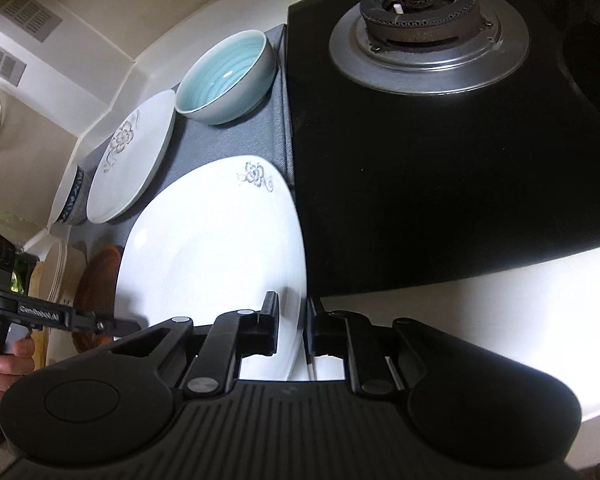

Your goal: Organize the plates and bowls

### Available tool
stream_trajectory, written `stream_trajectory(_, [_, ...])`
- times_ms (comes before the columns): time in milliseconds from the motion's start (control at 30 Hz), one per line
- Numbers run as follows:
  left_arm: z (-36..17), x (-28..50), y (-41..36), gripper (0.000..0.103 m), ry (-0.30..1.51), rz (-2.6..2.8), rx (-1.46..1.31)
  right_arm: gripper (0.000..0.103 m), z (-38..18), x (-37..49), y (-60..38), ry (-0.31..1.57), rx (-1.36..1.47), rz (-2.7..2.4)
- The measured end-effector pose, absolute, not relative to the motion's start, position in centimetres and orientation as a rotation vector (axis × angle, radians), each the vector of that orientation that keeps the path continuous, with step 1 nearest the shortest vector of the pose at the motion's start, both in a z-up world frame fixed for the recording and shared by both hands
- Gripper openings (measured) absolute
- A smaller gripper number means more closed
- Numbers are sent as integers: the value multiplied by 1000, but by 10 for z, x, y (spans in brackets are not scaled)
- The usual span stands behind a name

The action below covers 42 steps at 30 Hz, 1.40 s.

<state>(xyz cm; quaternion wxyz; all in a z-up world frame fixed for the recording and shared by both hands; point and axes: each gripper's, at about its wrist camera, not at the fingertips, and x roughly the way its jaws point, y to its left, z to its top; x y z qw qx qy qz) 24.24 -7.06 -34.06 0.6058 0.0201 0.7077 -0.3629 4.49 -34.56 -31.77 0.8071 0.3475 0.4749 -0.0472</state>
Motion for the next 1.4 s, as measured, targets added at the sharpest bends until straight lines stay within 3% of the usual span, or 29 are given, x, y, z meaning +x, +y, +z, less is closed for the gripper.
stream_trajectory(67, [-340, 239, -79, 26, 1613, -851, 66, 19, -321, 44, -345, 1027, 750, -86])
stream_trajectory(133, [-339, 237, -85, 36, 1601, -861, 73, 19, -327, 44, -345, 1035, 776, -78])
stream_trajectory(233, [-337, 233, -82, 31, 1563, -854, 96, 30, -331, 46, -343, 1020, 807, -70])
stream_trajectory(267, [-335, 231, -80, 28, 1545, -848, 109, 30, -330, 47, -342, 1017, 790, -73])
stream_trajectory(500, [-310, 233, -79, 27, 1465, -845, 44, 22, -304, 43, -334, 960, 645, -65])
stream_trajectory(1400, [-265, 251, -53, 26, 1358, -726, -34, 25, -258, 57, -318, 843, 726, -8])
